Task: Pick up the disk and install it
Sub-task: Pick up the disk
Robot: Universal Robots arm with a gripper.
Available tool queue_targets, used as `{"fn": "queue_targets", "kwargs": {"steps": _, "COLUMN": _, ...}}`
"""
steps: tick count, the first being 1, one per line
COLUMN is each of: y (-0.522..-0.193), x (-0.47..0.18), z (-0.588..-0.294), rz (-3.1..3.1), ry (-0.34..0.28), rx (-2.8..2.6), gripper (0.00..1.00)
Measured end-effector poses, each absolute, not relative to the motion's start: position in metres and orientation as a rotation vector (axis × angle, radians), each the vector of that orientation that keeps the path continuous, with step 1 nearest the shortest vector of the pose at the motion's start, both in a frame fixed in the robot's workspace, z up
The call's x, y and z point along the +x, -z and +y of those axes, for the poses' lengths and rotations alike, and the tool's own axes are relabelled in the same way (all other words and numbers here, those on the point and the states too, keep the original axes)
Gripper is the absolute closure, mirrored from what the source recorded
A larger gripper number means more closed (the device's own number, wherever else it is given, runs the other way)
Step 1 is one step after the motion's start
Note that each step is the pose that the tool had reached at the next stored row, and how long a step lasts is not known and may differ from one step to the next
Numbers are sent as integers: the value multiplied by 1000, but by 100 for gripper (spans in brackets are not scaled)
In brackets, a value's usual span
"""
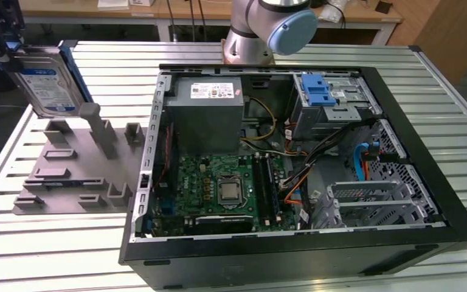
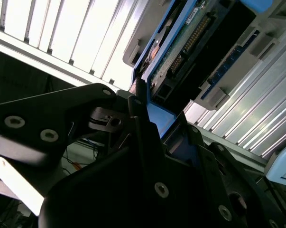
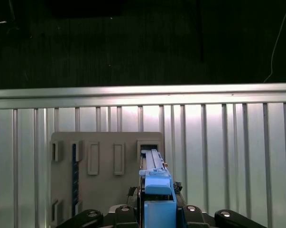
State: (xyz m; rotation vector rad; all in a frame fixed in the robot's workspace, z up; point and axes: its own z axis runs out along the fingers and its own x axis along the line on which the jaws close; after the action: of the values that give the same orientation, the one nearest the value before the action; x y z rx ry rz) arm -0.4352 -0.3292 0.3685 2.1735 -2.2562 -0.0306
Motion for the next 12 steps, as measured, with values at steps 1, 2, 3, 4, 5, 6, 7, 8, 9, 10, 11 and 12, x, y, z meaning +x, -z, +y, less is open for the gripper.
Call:
{"fn": "queue_targets", "kwargs": {"steps": 1, "y": -370, "x": -435, "z": -329, "rz": -2256, "ry": 31, "rx": 2174, "gripper": 64}}
{"fn": "queue_targets", "kwargs": {"steps": 2, "y": -372, "x": -435, "z": -329, "rz": -2256, "ry": 31, "rx": 2174, "gripper": 64}}
{"fn": "queue_targets", "kwargs": {"steps": 3, "y": -374, "x": -435, "z": -329, "rz": -2256, "ry": 31, "rx": 2174, "gripper": 64}}
{"fn": "queue_targets", "kwargs": {"steps": 4, "y": -376, "x": -435, "z": -329, "rz": -2256, "ry": 30, "rx": 2174, "gripper": 64}}
{"fn": "queue_targets", "kwargs": {"steps": 5, "y": -377, "x": -435, "z": -329, "rz": -2256, "ry": 31, "rx": 2174, "gripper": 64}}
{"fn": "queue_targets", "kwargs": {"steps": 6, "y": -379, "x": -435, "z": -329, "rz": -2256, "ry": 31, "rx": 2174, "gripper": 64}}
{"fn": "queue_targets", "kwargs": {"steps": 7, "y": -380, "x": -435, "z": -329, "rz": -2256, "ry": 30, "rx": 2174, "gripper": 64}}
{"fn": "queue_targets", "kwargs": {"steps": 8, "y": -380, "x": -435, "z": -329, "rz": -2256, "ry": 30, "rx": 2174, "gripper": 64}}
{"fn": "queue_targets", "kwargs": {"steps": 9, "y": -381, "x": -435, "z": -329, "rz": -2256, "ry": 31, "rx": 2174, "gripper": 64}}
{"fn": "queue_targets", "kwargs": {"steps": 10, "y": -382, "x": -435, "z": -329, "rz": -2256, "ry": 31, "rx": 2173, "gripper": 64}}
{"fn": "queue_targets", "kwargs": {"steps": 11, "y": -383, "x": -435, "z": -329, "rz": -2256, "ry": 31, "rx": 2174, "gripper": 64}}
{"fn": "queue_targets", "kwargs": {"steps": 12, "y": -384, "x": -435, "z": -329, "rz": -2256, "ry": 30, "rx": 2174, "gripper": 64}}
